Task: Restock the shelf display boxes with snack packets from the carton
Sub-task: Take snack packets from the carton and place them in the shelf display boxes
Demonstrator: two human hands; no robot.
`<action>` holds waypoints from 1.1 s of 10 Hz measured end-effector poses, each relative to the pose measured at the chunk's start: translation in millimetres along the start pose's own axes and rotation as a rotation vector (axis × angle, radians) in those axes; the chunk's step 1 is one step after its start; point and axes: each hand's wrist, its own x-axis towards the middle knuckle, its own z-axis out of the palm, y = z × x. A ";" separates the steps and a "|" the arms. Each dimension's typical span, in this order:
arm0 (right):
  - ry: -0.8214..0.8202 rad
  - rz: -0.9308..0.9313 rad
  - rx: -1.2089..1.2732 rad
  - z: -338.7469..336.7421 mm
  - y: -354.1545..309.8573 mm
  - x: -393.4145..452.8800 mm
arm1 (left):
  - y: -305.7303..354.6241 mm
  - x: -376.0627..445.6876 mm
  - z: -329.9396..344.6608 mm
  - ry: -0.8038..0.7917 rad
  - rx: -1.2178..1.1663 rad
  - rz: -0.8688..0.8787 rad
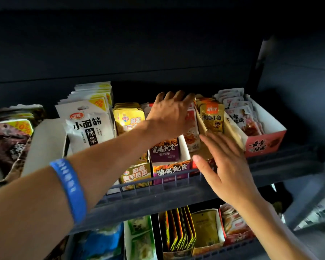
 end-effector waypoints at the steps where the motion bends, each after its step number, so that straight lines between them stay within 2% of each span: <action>1: -0.063 0.021 -0.041 -6.9 -14.5 -13.9 | -2.2 -36.8 -12.3 0.055 -0.040 -0.026; 3: -0.096 -0.139 0.042 -13.0 -91.7 -52.8 | -21.0 -188.1 -39.6 0.180 -0.236 -0.197; 4: -0.179 -0.306 0.067 3.8 -151.3 -81.8 | -31.0 -305.7 -38.8 0.228 -0.302 -0.358; 5: -0.256 -0.310 0.189 28.9 -190.4 -111.3 | -33.0 -388.9 -21.0 0.175 -0.332 -0.488; 6: -0.330 -0.208 0.410 77.8 -245.3 -176.2 | -38.6 -500.4 21.8 -0.028 -0.356 -0.711; 7: -0.519 -0.056 0.453 116.4 -267.2 -236.7 | -39.7 -570.3 59.7 -0.343 -0.419 -0.842; 8: -0.941 0.188 0.302 158.7 -268.0 -327.4 | -24.3 -664.4 125.0 -0.718 -0.545 -0.807; 9: -1.140 0.192 0.177 170.2 -261.8 -371.9 | -18.3 -700.1 147.4 -0.665 -0.643 -0.950; 10: -1.288 0.092 0.111 184.4 -266.8 -389.4 | -25.7 -702.7 144.9 -0.834 -0.739 -1.184; 11: -1.352 0.065 0.146 202.8 -275.7 -391.2 | -35.5 -698.8 148.1 -0.738 -0.652 -1.206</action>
